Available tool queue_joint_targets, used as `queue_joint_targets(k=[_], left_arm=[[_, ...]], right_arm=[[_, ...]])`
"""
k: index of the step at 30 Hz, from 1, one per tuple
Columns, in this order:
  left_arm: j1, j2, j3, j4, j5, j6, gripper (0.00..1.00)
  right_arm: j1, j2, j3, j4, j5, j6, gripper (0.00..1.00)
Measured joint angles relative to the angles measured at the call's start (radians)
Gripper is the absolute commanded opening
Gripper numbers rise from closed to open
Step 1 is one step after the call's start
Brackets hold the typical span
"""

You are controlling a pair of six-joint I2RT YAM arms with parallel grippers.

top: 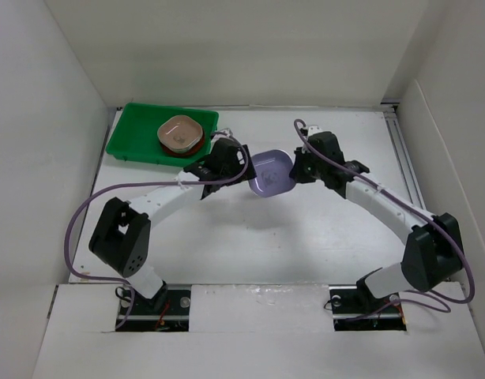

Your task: Place the plates into the plastic bin on the countertop

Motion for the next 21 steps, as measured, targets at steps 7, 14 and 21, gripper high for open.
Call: queue_joint_targets(k=[7, 14, 21], left_arm=[[-0.013, -0.001, 0.004, 0.054, 0.054, -0.026, 0.0], [0.034, 0.026, 0.072, -0.058, 0.017, -0.018, 0.0], [0.327, 0.094, 0.285, -0.139, -0.022, -0.008, 0.0]], right_arm=[[0.007, -0.006, -0.028, 0.028, -0.03, 0.017, 0.16], [-0.005, -0.033, -0.043, 0.072, -0.035, 0.04, 0.73], [-0.078, -0.026, -0.116, 0.111, -0.013, 0.035, 0.73]])
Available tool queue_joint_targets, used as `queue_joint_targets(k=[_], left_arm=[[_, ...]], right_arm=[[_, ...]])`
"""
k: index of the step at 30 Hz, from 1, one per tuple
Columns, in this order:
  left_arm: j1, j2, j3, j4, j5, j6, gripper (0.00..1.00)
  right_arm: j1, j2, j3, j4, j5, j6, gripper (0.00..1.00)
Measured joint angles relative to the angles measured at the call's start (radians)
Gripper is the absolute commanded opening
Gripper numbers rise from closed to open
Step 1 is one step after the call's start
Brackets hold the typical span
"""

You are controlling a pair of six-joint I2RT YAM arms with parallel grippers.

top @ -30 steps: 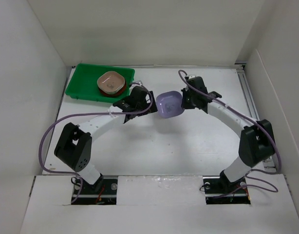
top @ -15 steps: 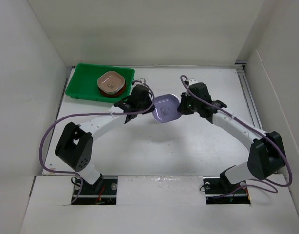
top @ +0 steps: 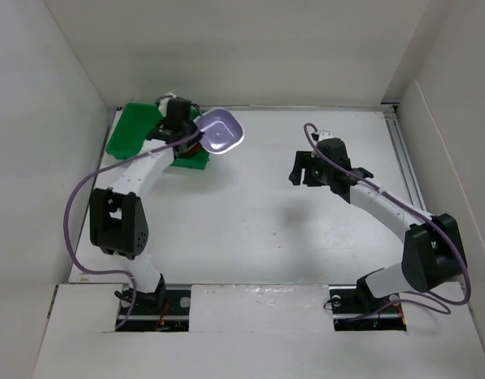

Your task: Place the plates into the plastic bin on the countertop

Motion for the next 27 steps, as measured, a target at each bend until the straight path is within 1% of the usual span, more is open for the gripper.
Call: queue_joint_targets(k=[2, 6, 9, 12, 13, 15, 16, 17, 18, 19, 22, 24, 27], left_arm=[[0.097, 0.043, 0.072, -0.004, 0.0, 0.0, 0.0], [0.245, 0.166, 0.213, -0.028, 0.016, -0.004, 0.0], [0.306, 0.283, 0.328, -0.074, 0.021, -0.011, 0.0], [0.328, 0.371, 0.399, -0.117, 0.018, -0.019, 0.0], [0.33, 0.39, 0.412, -0.133, 0.017, -0.022, 0.04], [0.328, 0.417, 0.43, -0.166, 0.013, -0.027, 0.26], [0.327, 0.423, 0.435, -0.185, 0.008, -0.037, 0.5], [0.326, 0.423, 0.435, -0.193, 0.007, -0.028, 0.62], [0.323, 0.423, 0.434, -0.203, 0.004, -0.039, 0.78], [0.322, 0.415, 0.43, -0.202, 0.003, -0.044, 0.99], [0.315, 0.338, 0.355, -0.185, 0.001, -0.06, 1.0], [0.307, 0.228, 0.274, -0.192, -0.003, -0.063, 1.0], [0.286, 0.042, 0.235, -0.208, -0.027, -0.051, 1.0]], right_arm=[[-0.001, 0.018, -0.025, 0.006, -0.001, -0.005, 0.73], [-0.001, 0.056, -0.053, 0.012, -0.009, -0.018, 0.73], [0.007, 0.067, -0.061, 0.014, -0.011, -0.026, 0.73], [0.023, 0.067, -0.061, 0.021, -0.017, -0.029, 0.73], [0.028, 0.067, -0.061, 0.023, -0.018, -0.03, 0.73], [0.036, 0.067, -0.061, 0.027, -0.024, -0.032, 0.73], [0.04, 0.067, -0.061, 0.029, -0.026, -0.034, 0.73], [0.042, 0.067, -0.061, 0.029, -0.028, -0.035, 0.73], [0.044, 0.067, -0.061, 0.029, -0.028, -0.037, 0.73], [0.046, 0.067, -0.061, 0.029, -0.029, -0.038, 0.73], [0.053, 0.056, -0.061, 0.025, -0.026, -0.042, 0.73], [0.068, 0.031, -0.059, 0.006, -0.011, -0.043, 0.73], [0.108, -0.039, -0.035, -0.046, 0.034, -0.043, 0.74]])
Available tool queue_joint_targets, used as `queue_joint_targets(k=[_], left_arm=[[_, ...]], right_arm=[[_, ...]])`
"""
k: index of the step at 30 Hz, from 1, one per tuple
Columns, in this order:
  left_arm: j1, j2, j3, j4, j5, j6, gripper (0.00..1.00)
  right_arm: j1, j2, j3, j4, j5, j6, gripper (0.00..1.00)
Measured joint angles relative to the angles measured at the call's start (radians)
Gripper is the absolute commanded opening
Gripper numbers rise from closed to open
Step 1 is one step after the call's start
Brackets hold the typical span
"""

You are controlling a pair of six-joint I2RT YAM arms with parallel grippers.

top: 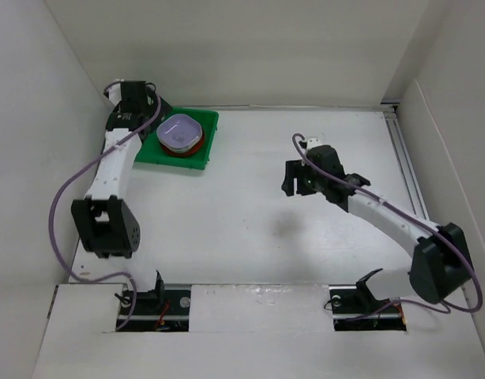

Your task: Place the plates into the plastic bin on the countertop

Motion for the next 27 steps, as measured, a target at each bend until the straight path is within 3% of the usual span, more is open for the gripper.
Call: queue_joint_targets(k=[2, 4, 11, 12, 17, 22, 27], left_arm=[[-0.023, -0.131, -0.008, 0.009, -0.011, 0.018, 1.0], [-0.045, -0.285, -0.055, 0.025, -0.011, 0.043, 1.0], [-0.045, -0.771, -0.345, 0.004, 0.002, 0.169, 1.0], [-0.045, -0.829, -0.399, -0.002, 0.007, 0.187, 1.0], [-0.046, -1.152, -0.641, -0.092, 0.016, 0.232, 1.0], [-0.046, -1.411, -0.66, -0.158, 0.008, 0.232, 1.0], [-0.046, -1.444, -0.631, -0.179, 0.001, 0.232, 1.0]], right_arm=[[0.039, -0.071, 0.031, -0.048, 0.045, 0.0, 0.74], [0.074, -0.145, 0.069, -0.094, 0.105, -0.001, 0.88], [0.203, -0.436, 0.239, -0.253, 0.28, -0.001, 0.91], [0.216, -0.475, 0.248, -0.277, 0.299, -0.001, 1.0], [0.231, -0.658, 0.254, -0.403, 0.362, -0.007, 1.0], [0.232, -0.758, 0.256, -0.494, 0.376, -0.01, 1.0], [0.238, -0.774, 0.256, -0.563, 0.383, -0.016, 1.0]])
